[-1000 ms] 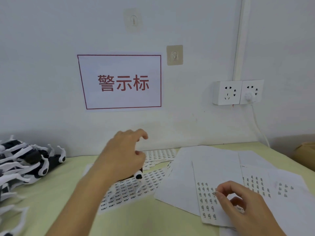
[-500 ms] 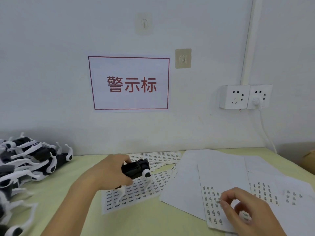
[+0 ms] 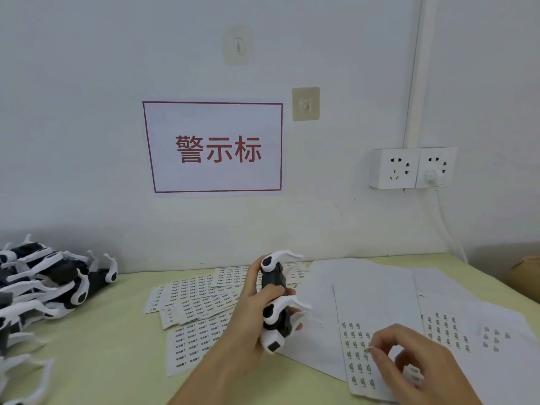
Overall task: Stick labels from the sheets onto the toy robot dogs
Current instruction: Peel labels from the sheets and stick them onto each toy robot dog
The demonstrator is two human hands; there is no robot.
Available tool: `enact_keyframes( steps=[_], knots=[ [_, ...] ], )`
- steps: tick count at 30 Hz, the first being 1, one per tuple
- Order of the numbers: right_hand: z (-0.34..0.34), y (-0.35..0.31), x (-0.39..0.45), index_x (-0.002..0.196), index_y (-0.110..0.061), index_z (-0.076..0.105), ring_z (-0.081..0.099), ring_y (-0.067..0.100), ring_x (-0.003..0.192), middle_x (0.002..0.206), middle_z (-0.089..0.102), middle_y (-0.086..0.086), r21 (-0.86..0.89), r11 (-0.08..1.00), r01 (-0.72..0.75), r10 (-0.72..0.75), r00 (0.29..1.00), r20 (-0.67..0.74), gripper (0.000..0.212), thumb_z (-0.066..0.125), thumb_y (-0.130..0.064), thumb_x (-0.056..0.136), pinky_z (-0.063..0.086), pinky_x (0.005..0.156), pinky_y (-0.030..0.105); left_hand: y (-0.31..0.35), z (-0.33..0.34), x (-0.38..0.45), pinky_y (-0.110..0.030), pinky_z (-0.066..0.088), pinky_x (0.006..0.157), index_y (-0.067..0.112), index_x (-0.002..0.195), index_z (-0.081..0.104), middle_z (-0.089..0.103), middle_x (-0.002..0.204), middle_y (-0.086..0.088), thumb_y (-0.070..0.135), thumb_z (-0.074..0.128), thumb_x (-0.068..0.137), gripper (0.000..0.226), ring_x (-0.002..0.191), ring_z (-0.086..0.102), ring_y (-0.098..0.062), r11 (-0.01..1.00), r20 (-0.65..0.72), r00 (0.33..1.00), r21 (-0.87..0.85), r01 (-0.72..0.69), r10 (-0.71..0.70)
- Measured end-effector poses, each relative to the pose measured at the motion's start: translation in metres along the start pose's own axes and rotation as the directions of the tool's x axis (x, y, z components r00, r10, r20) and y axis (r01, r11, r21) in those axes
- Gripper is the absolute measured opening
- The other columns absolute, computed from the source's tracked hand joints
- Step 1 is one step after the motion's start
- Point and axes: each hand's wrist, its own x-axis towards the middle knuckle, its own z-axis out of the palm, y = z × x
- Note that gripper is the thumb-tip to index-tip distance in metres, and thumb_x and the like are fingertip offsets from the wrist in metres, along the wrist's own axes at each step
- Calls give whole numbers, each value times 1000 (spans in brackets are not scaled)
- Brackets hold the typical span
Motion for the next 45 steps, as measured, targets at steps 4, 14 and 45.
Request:
enact_keyframes(
  steps=[4,14,45],
  knots=[
    [1,0,1,71,-37,65,62,7,58,63,64,-15,-4,1000,23,-23,1000,-3,49,74,11,75,42,51,8,-17,-5,3,-44,56,70,38,122,62,65,88,-19,-5,55,91,53,77,62,-32,996,-115,993,-81,-36,27],
    [0,-2,0,63,-34,64,61,4,58,65,64,-16,-91,992,86,-86,996,2,48,79,11,70,42,52,7,-22,-4,6,-34,56,69,37,112,71,67,87,-12,10,65,92,34,81,65,-23,997,-206,976,-31,-76,68],
    [49,-62,139,77,-34,63,52,8,102,100,52,-13,-216,956,197,-71,874,481,15,65,-31,91,39,100,37,-20,-12,7,-33,53,67,29,110,73,68,92,-12,-9,38,84,58,77,64,-24,988,-37,996,-130,-81,77]
  ],
)
